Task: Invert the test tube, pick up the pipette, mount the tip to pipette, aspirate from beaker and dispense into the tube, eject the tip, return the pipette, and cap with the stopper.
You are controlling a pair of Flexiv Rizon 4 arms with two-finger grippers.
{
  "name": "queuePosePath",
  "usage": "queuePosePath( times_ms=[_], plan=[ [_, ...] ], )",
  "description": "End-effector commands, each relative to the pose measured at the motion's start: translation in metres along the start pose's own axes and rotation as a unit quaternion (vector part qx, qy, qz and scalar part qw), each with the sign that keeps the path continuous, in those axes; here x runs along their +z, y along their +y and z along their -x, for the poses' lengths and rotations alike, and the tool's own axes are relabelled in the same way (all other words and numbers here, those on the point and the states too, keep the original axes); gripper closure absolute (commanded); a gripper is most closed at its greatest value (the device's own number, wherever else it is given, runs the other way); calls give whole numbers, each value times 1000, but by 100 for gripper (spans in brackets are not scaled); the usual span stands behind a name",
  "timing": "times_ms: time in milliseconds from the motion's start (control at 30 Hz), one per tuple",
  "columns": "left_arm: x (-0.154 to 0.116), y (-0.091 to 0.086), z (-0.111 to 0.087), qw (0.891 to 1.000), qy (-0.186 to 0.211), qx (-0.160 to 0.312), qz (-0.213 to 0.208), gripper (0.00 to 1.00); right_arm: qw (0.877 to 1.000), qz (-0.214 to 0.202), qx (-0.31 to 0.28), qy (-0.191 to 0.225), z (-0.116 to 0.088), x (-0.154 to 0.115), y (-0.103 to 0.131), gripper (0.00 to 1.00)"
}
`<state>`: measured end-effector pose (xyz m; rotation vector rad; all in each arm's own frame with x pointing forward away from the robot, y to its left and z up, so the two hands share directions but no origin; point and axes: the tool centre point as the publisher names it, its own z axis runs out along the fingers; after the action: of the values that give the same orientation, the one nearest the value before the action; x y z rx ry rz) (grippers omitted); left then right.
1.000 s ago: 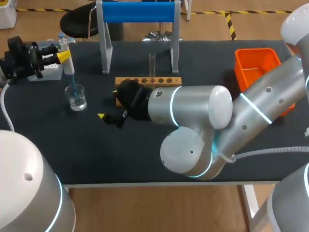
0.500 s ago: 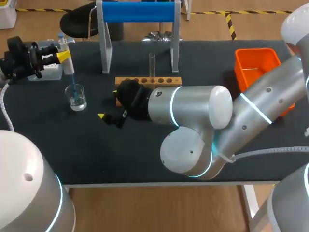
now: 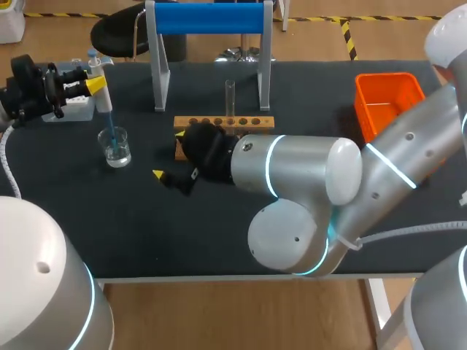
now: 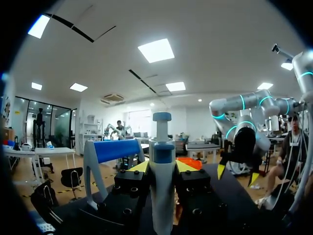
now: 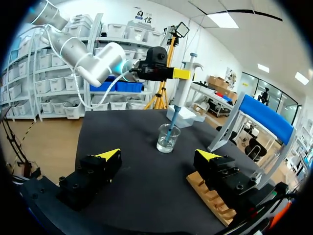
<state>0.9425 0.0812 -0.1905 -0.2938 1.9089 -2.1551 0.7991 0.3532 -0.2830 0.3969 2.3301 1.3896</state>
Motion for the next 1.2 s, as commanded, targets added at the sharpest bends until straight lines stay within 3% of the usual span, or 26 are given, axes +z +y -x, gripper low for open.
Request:
queuePosePath(
  times_ms=[33,67,167,333,733,1200],
  plan=[
    [-1,0,1,1000,2,0,-1,100,998,9,3,63,11,-16,7,0],
    [-1,0,1,1000,2,0,-1,100,995,26,2,99,10,-17,9,0],
    [-1,0,1,1000,2,0,-1,100,988,43,-4,151,10,-20,17,0],
    [-1,0,1,1000,2,0,-1,100,977,67,-26,199,10,-25,33,0],
    [-1,0,1,1000,2,0,-1,100,948,93,-93,290,1,-32,72,0],
    [-1,0,1,1000,2,0,-1,100,922,119,-89,358,10,-63,116,0]
  ],
)
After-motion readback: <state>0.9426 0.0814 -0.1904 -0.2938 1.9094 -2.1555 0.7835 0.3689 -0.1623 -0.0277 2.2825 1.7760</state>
